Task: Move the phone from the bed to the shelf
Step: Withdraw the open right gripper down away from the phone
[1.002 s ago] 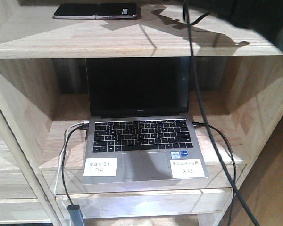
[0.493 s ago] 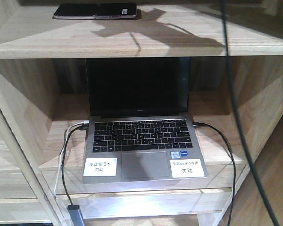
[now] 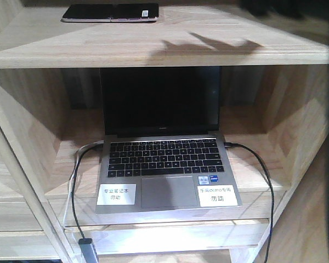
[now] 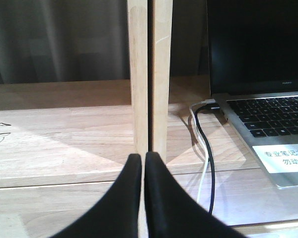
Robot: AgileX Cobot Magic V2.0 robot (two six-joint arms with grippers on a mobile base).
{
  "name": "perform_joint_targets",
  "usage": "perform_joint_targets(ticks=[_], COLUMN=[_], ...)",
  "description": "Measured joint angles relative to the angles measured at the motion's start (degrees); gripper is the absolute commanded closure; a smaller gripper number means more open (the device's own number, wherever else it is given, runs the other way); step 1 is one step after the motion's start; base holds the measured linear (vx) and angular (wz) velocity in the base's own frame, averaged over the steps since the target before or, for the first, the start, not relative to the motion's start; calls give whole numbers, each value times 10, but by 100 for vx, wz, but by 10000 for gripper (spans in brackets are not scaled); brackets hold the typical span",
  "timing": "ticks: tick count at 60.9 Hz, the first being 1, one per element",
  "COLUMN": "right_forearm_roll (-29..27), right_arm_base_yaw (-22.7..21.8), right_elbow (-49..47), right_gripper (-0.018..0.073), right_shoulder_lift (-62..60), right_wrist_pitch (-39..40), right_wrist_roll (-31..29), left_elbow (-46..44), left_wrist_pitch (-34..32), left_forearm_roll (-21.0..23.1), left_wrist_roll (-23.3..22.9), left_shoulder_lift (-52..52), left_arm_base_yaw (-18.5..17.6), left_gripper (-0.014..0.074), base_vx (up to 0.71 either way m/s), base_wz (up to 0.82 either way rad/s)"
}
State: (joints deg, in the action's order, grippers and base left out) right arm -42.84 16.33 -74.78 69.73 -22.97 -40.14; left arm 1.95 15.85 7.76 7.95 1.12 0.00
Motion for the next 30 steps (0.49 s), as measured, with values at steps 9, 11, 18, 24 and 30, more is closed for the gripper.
perform_joint_targets(ticks=[9,11,18,24,30], right_forearm_roll=[0,0,0,0,0], right_arm_base_yaw=[0,0,0,0,0], right_elbow=[108,131,199,246,293], right_gripper=[312,334,392,440,489], right_shoulder_lift=[-91,-111,-172,-226,-280], right_wrist_pitch=[35,41,53,56,56], right_wrist_roll=[0,0,0,0,0], left_elbow=[0,0,0,0,0], left_wrist_pitch=[0,0,0,0,0], left_forearm_roll=[0,0,0,0,0], left_wrist_roll=[0,0,0,0,0], left_shoulder_lift=[0,0,0,0,0], left_arm_base_yaw=[0,0,0,0,0], left_gripper=[596,596,596,596,596], base_vx=[0,0,0,0,0], base_wz=[0,0,0,0,0])
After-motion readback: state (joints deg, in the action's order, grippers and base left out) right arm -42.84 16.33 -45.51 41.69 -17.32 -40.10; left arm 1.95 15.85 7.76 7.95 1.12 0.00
